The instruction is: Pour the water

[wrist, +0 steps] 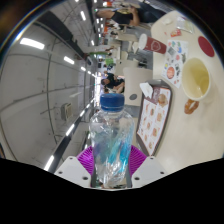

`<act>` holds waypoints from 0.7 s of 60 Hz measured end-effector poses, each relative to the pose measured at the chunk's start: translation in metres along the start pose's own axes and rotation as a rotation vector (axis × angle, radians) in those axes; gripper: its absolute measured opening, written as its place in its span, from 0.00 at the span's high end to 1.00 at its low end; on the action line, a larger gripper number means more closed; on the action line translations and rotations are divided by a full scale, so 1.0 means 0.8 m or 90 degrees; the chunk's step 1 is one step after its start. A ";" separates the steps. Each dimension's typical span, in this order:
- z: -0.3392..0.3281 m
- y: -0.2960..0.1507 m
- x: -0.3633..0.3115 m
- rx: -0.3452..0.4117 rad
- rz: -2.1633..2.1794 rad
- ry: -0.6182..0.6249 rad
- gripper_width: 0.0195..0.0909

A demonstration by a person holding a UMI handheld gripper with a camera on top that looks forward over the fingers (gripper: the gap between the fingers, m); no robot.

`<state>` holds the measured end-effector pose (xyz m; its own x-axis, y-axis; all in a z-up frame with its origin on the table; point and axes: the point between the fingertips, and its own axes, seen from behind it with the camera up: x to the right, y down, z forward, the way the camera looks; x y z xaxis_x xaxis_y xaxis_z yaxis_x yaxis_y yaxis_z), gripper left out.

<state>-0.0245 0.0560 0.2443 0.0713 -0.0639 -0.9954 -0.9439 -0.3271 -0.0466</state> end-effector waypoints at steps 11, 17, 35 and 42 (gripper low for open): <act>-0.021 -0.046 0.060 0.006 0.237 -0.008 0.72; -0.038 -0.060 0.082 0.012 0.315 -0.009 0.72; -0.040 -0.071 0.068 -0.055 0.103 0.047 0.72; -0.061 -0.121 0.030 -0.029 -0.213 0.085 0.72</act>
<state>0.0843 0.0401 0.2292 0.4184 -0.0675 -0.9058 -0.8456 -0.3928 -0.3614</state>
